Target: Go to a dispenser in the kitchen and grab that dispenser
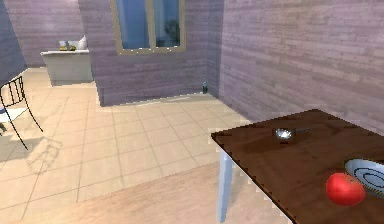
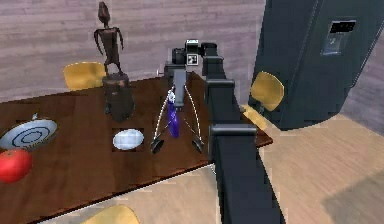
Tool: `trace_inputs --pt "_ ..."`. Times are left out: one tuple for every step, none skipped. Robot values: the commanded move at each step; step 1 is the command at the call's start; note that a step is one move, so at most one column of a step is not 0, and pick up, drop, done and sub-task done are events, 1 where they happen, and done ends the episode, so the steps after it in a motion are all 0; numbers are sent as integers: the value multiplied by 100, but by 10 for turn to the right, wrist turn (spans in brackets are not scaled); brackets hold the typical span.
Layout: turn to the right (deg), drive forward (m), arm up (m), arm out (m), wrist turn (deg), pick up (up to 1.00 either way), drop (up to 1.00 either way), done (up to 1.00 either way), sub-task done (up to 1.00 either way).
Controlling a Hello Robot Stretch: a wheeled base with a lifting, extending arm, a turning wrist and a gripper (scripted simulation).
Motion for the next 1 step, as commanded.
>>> trace_inputs --pt "0 0 0 0 450 0 0 0 0"
